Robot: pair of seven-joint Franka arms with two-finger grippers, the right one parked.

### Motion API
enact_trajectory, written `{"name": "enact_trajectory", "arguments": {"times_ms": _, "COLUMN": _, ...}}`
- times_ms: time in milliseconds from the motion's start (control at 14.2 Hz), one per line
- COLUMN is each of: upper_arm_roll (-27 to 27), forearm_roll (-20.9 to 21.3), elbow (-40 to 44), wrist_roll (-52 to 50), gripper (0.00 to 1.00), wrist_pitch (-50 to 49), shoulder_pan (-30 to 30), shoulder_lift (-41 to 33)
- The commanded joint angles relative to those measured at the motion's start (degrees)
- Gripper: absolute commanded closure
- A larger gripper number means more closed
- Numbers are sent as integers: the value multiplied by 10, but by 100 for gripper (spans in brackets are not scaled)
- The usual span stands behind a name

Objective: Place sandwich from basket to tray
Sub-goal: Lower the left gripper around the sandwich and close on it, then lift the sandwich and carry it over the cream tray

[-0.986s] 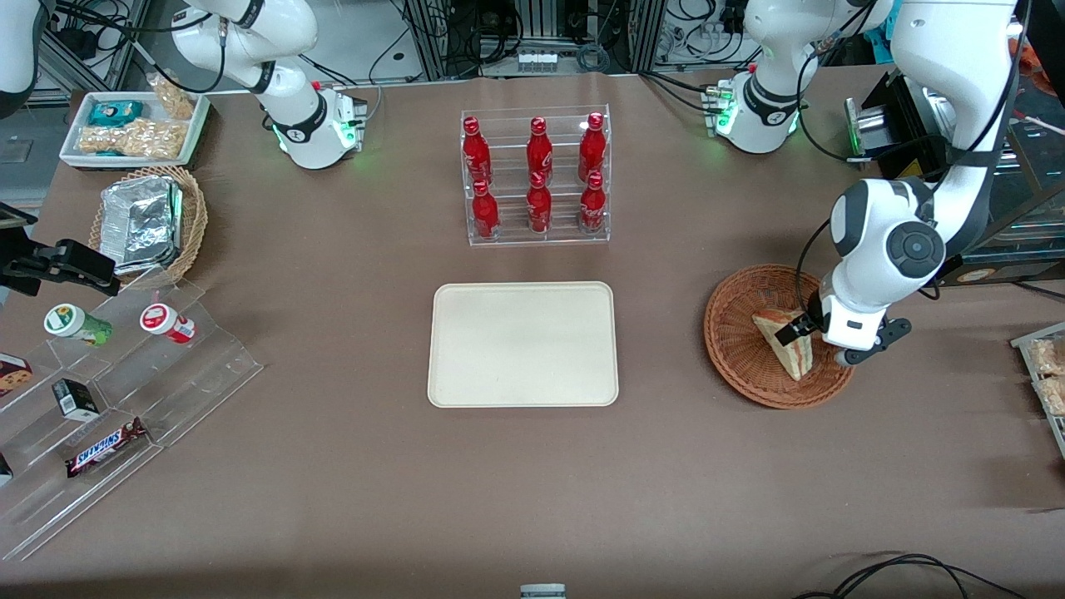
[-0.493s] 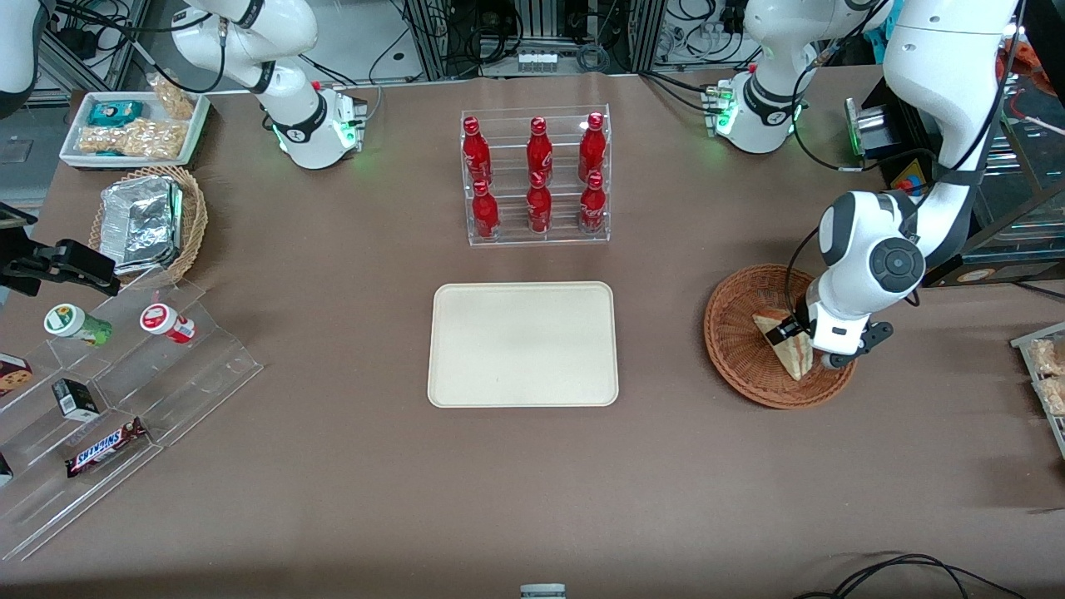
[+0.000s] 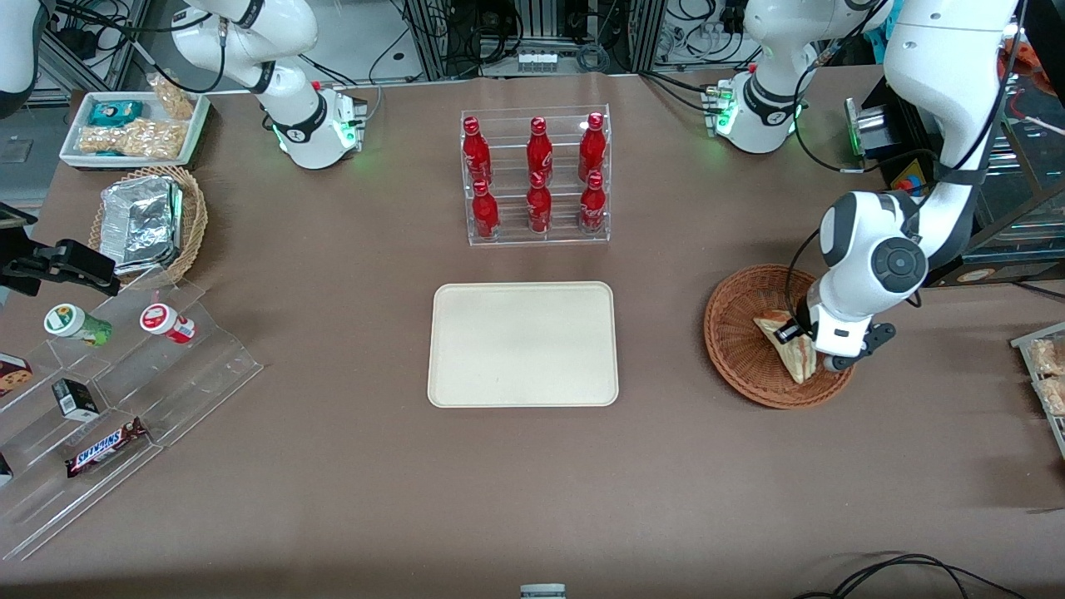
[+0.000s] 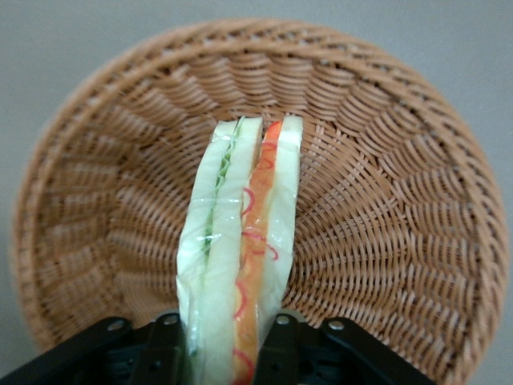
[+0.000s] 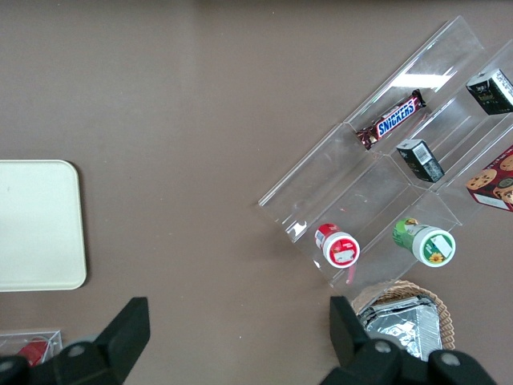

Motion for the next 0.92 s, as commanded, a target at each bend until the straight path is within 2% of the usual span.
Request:
{"name": "enact_trajectory", "arguments": {"times_ms": 0, "upper_arm_roll": -12, "forearm_roll": 1, "elbow": 79, "wrist_roll": -2, "gripper": 100, "wrist_pitch": -160, "shoulder_pan": -7, "shoulder_lift": -48}}
{"name": "enact_trajectory", "arguments": {"times_ms": 141, "upper_arm_roll": -70, "forearm_roll": -6, "elbow": 151, "wrist_roll": 3, "gripper": 100, "wrist_pitch": -262, "shoulder_pan": -11, "shoulder_lift": -44}}
{"name": "enact_trajectory", "arguments": {"times_ms": 352, "upper_arm_roll": -163, "forearm_roll": 2, "elbow": 183, "wrist_roll": 6, "gripper": 100, "wrist_pitch": -276, "shoulder_pan": -27, "shoulder_lift": -13}}
{"name": "enact_trajectory", "arguments": {"times_ms": 423, "upper_arm_roll": -172, "forearm_roll": 3, "elbow": 195, "wrist_roll": 7, "gripper": 100, "wrist_pitch": -268, "shoulder_pan": -47, "shoulder_lift": 4}}
{"name": "enact_trajectory", "arguments": {"times_ms": 634, "upper_arm_roll": -171, "forearm_roll": 46, "elbow": 267, "wrist_roll": -24, "gripper": 100, "wrist_pitch": -228, "shoulder_pan": -168, "shoulder_lift": 97}}
{"name": "enact_trajectory", "arguments": {"times_ms": 775, "upper_arm_roll": -168, "forearm_roll": 55, "elbow": 365, "wrist_roll": -78, "gripper": 99, "wrist_pitch": -216, "shoulder_pan": -225, "shoulder_lift": 199}}
{"name": "enact_trajectory", "arguments": {"times_ms": 845, "upper_arm_roll": -164, "forearm_roll": 95, "elbow": 422, "wrist_roll": -110, "gripper": 99, "wrist_pitch": -215, "shoulder_pan": -258, "shoulder_lift": 255}}
